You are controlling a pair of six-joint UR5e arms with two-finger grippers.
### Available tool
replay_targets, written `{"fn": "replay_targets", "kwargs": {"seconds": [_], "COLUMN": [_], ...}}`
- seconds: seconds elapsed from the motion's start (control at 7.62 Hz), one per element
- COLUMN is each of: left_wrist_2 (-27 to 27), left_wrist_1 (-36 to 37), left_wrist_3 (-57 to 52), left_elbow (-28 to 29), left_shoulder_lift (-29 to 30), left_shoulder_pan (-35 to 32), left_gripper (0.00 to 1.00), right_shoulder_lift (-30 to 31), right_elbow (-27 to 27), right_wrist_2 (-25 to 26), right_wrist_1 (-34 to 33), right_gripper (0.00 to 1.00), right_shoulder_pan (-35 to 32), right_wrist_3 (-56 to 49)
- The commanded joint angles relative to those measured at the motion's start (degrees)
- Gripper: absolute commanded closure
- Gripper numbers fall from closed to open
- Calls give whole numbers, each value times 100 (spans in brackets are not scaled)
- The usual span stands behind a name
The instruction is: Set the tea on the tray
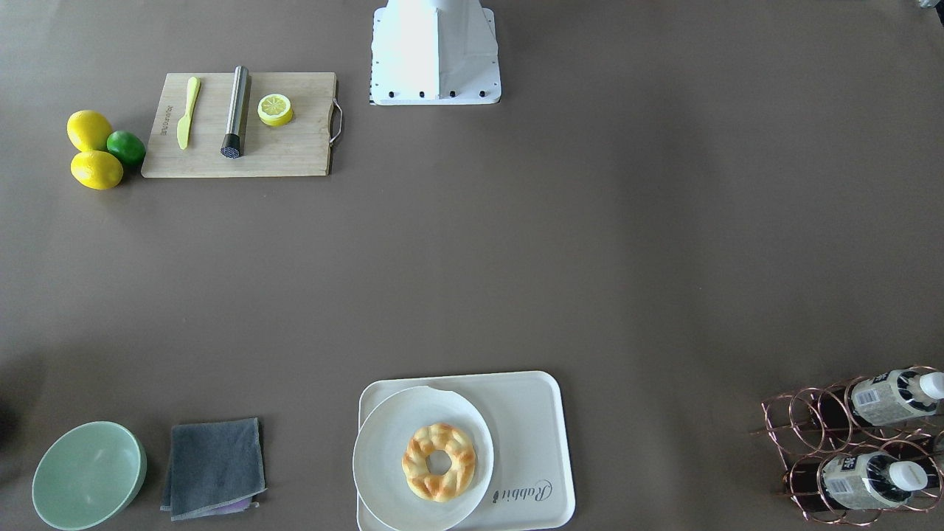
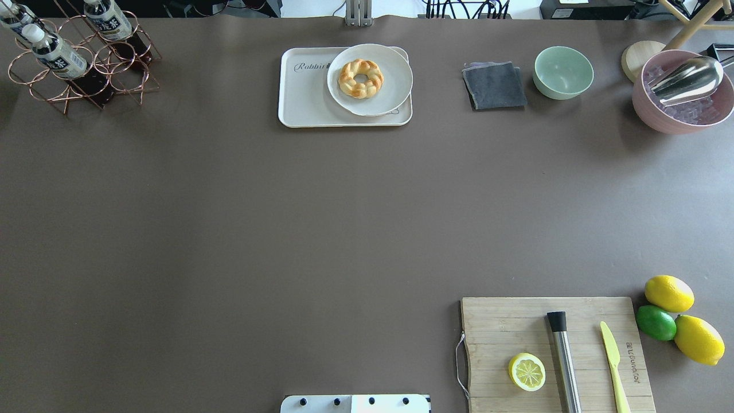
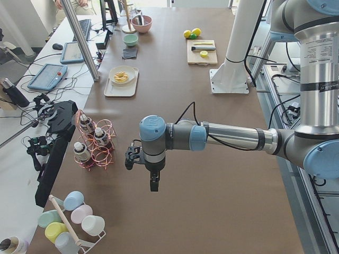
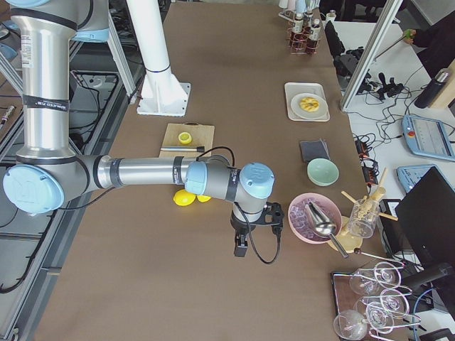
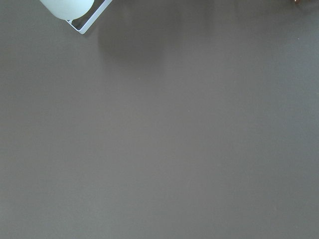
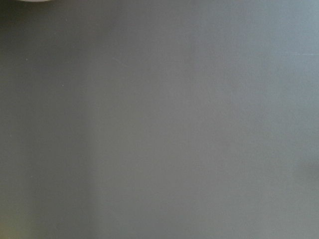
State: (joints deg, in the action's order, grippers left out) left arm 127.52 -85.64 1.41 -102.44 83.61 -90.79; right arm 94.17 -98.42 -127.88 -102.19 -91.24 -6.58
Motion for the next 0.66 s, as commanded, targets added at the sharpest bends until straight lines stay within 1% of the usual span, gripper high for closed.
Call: {"fn": "replay_targets", "kwargs": {"seconds": [0.0,0.52], "left_wrist_2": [1,-17], "left_wrist_1": [-31,-31], "left_wrist_3": [-9,0], "left_elbow": [-21,-100], "left_shoulder_lift": [-2,182], "left_shoulder_pan": [-9,52], "left_gripper": [0,0], "right_shoulder_lift": [-12,-30], "right_elbow": [-19,-37], "right_wrist_2": [-174,-176], "right_wrist_1": [14,23], "right_gripper": [0,0], "right_shoulder_pan": [1,1], "right_wrist_3": [235,236]}}
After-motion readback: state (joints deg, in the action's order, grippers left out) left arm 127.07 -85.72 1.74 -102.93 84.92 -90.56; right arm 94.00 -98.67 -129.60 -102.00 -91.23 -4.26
